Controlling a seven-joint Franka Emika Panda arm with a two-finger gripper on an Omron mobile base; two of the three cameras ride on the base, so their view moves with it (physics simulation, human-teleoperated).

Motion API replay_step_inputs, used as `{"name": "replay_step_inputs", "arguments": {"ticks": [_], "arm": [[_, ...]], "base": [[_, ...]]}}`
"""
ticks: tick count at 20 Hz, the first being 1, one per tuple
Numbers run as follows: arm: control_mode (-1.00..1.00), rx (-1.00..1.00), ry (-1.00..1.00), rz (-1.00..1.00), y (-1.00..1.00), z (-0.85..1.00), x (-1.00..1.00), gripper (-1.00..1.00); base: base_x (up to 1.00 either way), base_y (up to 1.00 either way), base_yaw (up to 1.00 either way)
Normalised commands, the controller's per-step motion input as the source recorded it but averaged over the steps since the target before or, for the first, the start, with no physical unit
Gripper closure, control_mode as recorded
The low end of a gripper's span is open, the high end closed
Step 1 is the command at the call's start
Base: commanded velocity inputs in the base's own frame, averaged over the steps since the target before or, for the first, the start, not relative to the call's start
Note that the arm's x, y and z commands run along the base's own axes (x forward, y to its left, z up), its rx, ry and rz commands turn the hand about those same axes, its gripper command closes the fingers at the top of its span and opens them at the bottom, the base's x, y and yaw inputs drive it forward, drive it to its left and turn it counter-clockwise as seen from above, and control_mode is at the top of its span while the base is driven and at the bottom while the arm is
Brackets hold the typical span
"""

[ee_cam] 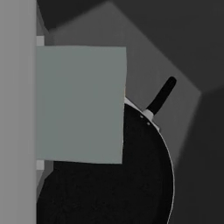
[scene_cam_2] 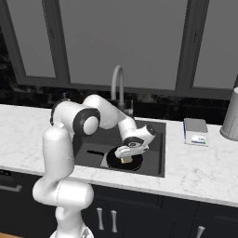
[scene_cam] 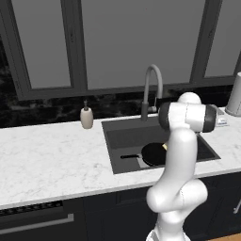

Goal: Pick the pan and sponge and place them into the sink. Then turn on the water.

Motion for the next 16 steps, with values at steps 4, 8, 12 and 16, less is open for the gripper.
{"name": "replay_step_inputs", "arguments": {"ticks": [4, 8, 12, 16], "arm": [[-1.0, 0.0, 0.0, 0.03, 0.0, -0.63, 0.31, 1.0], [-1.0, 0.0, 0.0, 0.02, 0.03, -0.62, 0.45, 1.0], [-1.0, -0.01, 0.0, 0.01, 0.07, -0.58, 0.58, 1.0], [-1.0, -0.02, 0.0, 0.0, 0.05, -0.54, 0.6, 1.0]], "base": [[0.0, 0.0, 0.0], [0.0, 0.0, 0.0], [0.0, 0.0, 0.0], [0.0, 0.0, 0.0]]}}
